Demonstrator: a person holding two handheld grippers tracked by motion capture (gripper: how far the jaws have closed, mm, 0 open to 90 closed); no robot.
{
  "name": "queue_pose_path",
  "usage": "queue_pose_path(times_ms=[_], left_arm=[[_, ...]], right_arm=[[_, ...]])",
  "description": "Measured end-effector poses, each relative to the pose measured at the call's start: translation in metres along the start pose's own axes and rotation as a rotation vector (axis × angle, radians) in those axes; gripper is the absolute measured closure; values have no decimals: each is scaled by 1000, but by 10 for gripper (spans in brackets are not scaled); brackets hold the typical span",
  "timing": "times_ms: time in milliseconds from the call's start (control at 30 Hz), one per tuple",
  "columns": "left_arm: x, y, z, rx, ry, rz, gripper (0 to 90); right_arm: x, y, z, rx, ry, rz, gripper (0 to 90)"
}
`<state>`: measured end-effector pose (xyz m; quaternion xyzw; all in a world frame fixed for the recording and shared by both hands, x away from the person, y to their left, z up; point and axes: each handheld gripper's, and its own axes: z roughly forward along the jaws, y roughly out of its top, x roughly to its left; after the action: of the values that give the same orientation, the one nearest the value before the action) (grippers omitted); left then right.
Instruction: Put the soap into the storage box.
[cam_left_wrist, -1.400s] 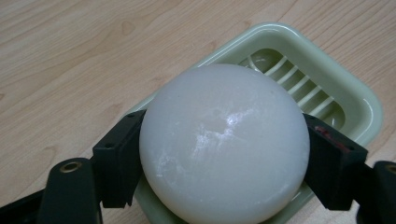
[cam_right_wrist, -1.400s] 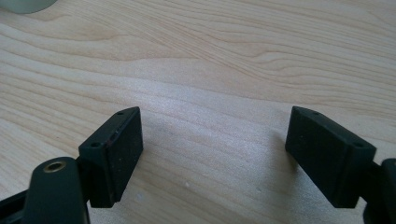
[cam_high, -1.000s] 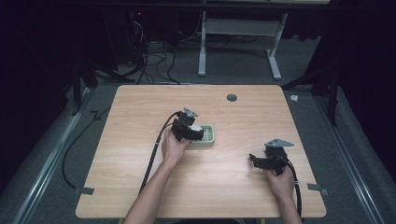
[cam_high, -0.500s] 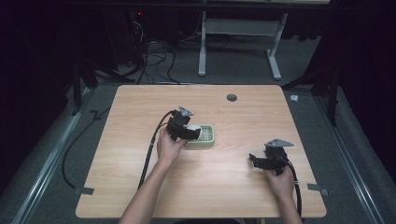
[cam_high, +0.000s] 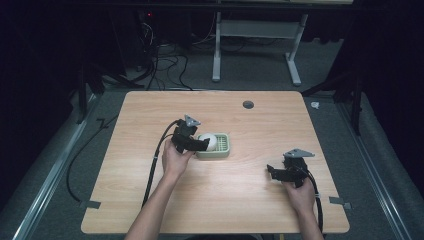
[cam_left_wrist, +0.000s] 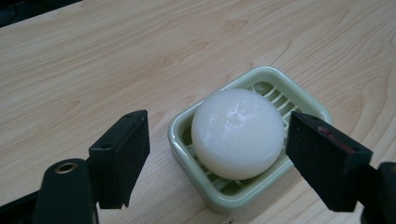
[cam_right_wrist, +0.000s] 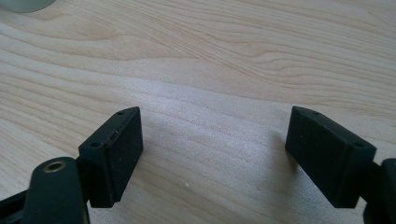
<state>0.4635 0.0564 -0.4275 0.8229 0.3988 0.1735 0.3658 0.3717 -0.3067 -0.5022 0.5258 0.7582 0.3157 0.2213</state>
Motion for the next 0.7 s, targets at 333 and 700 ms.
queue_pose_path(times_ms=[333, 700], left_arm=[[6, -4, -10, -1, -1, -10, 224], [11, -13, -23, -18, 13, -29, 226]], right_arm=[[0, 0, 0, 0, -1, -2, 198], [0, 0, 0, 0, 0, -2, 198]])
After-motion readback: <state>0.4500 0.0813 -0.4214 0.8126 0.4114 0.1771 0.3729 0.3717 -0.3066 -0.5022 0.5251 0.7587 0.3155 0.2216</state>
